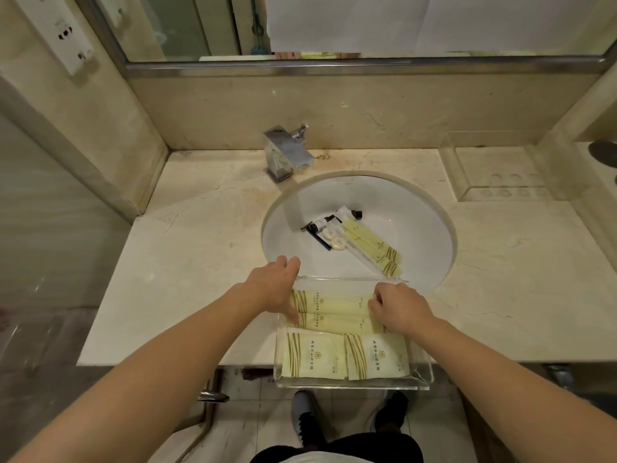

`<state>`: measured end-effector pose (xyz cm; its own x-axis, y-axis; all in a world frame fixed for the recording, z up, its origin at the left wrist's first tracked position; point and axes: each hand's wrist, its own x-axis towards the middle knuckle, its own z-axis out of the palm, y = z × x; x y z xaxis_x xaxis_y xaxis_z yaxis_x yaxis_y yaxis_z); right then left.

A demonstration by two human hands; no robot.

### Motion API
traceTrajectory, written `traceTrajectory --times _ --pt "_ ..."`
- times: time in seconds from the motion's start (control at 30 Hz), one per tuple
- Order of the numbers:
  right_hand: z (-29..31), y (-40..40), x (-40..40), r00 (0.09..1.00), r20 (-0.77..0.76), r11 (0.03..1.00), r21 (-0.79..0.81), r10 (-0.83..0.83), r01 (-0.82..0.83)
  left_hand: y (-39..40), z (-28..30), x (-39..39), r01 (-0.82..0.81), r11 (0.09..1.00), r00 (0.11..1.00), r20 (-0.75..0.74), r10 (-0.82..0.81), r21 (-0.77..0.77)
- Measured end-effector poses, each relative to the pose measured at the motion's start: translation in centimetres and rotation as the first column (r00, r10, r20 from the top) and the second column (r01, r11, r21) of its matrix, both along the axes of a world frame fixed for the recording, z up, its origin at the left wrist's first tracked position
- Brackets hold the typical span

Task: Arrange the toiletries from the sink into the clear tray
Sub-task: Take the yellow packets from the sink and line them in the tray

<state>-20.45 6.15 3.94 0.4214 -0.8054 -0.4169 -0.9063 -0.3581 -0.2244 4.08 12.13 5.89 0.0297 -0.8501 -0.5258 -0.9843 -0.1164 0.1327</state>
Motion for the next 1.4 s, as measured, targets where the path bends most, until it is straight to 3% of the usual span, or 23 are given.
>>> traceTrajectory --times 0.1,0.23,0.5,0.8,0.97,1.1,1.4 --pt "0.0 -0.2 0.1 1.000 -0.010 0.999 0.039 0.015 -0.015 0.1 -0.1 -0.1 0.025 1.000 0.997 0.068 -0.026 0.009" --pt "0.0 0.3 0.0 0.998 0.060 0.999 -0.038 -0.021 0.024 0.2 -0.6 0.0 0.028 0.998 0.993 0.113 -0.034 0.052" --pt "0.8 0.1 -0.7 0.985 0.156 0.991 -0.103 -0.069 0.086 0.1 -1.5 0.3 -0.113 0.992 0.994 -0.004 0.114 0.048" --pt "0.1 0.1 0.0 0.998 0.059 0.996 -0.079 -0.037 0.041 0.2 -1.3 -0.1 -0.060 0.994 0.995 0.083 0.052 0.097" --pt "0.1 0.0 0.1 0.981 0.148 0.989 -0.066 -0.122 0.133 0.5 -1.4 0.1 -0.029 0.995 0.993 0.117 0.018 0.092" --pt "0.2 0.0 -0.1 0.962 0.223 0.982 -0.067 -0.156 0.174 0.6 -1.6 0.5 -0.072 0.995 0.996 0.054 0.069 0.064" --pt "-0.2 0.5 0.1 0.998 0.068 0.991 -0.133 -0.017 0.026 0.5 -1.5 0.2 -0.111 0.993 0.994 -0.008 0.111 -0.036"
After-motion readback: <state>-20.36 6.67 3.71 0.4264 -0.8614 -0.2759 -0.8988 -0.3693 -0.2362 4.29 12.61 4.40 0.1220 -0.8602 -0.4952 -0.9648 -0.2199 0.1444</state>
